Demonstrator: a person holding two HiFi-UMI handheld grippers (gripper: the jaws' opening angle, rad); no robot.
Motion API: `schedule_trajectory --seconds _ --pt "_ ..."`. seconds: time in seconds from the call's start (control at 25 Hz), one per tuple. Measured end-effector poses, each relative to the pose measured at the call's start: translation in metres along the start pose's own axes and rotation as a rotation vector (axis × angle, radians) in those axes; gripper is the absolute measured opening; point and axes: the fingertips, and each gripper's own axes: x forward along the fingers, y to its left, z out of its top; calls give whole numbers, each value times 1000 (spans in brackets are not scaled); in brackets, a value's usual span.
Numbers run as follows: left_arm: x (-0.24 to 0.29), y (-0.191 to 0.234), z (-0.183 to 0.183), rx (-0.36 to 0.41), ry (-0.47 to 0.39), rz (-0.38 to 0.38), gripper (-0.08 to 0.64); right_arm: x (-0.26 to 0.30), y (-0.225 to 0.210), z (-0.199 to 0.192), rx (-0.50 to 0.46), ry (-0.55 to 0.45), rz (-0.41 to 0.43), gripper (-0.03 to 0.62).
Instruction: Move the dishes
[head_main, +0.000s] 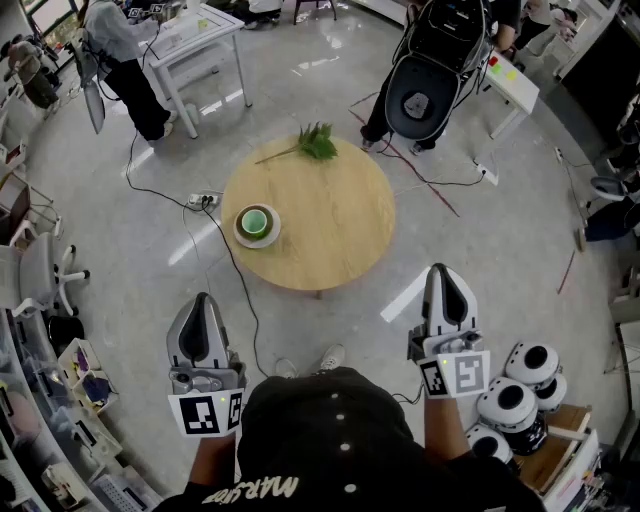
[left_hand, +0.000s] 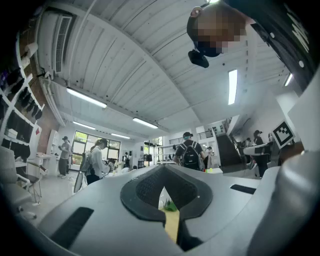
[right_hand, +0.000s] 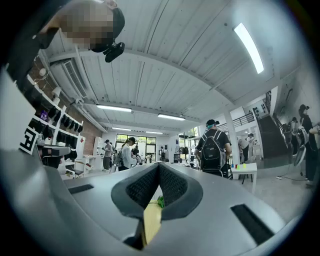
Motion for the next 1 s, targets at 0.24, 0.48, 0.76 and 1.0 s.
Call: schedule_trajectory --seconds 0.24,0.48,0.76,1.0 --pt "-4 -3 2 7 0 3 11 -5 0 3 33 -19 1 -3" --pt "-4 -2 -2 10 13 8 11 -6 4 0 56 -21 27 -3" --pt "-1 -4 -4 12 23 14 11 3 4 1 44 -43 59 334" --pt "3 -13 -2 21 28 33 11 3 -14 -4 29 -20 58 310"
